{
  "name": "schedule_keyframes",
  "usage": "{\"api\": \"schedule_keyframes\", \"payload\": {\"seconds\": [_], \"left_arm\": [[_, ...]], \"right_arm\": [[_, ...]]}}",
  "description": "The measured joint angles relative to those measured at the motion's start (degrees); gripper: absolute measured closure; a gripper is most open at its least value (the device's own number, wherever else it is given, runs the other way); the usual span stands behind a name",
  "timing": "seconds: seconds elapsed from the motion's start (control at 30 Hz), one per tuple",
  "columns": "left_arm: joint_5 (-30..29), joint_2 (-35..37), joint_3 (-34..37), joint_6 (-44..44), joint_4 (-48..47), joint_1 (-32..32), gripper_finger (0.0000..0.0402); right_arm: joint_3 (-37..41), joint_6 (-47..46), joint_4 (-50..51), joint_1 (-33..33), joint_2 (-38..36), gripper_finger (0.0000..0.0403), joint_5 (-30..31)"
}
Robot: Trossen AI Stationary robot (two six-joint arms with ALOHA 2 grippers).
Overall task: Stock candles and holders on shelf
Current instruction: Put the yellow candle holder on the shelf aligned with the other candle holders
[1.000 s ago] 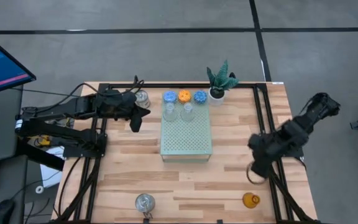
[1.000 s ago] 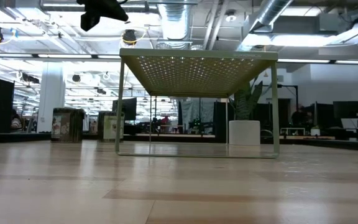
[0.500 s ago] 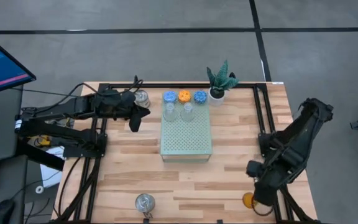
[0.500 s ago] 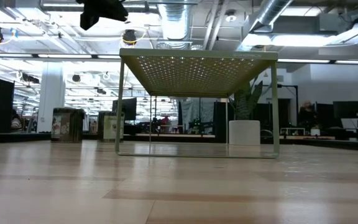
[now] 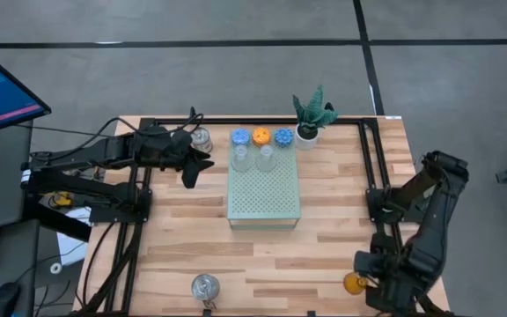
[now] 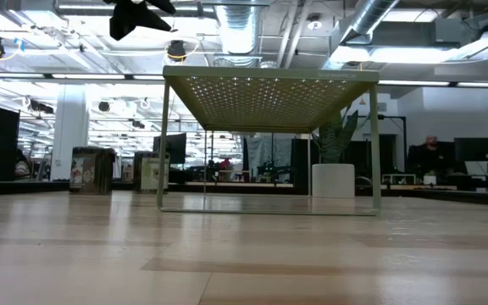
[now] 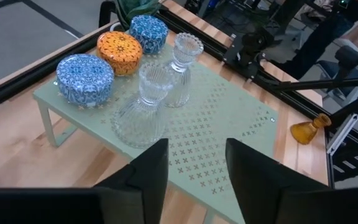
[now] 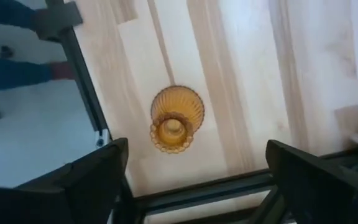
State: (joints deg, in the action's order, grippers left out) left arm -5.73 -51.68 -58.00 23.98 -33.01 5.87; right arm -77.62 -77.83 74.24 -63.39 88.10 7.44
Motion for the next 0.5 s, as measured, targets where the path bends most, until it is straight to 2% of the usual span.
{"api": "schedule_keyframes", "payload": {"seconds": [0.3, 0.5], "left_arm": [[0.0, 0.0, 0.0, 0.4, 0.0, 0.0, 0.0222], [-0.1, 0.0, 0.0, 0.6, 0.0, 0.0, 0.0224]], "right_arm": [[0.5, 4.7, -5.3, -1.5, 3.8, 0.0034, 0.6], [8.1, 4.8, -16.5, -1.8, 3.1, 0.0035, 1.3]]}}
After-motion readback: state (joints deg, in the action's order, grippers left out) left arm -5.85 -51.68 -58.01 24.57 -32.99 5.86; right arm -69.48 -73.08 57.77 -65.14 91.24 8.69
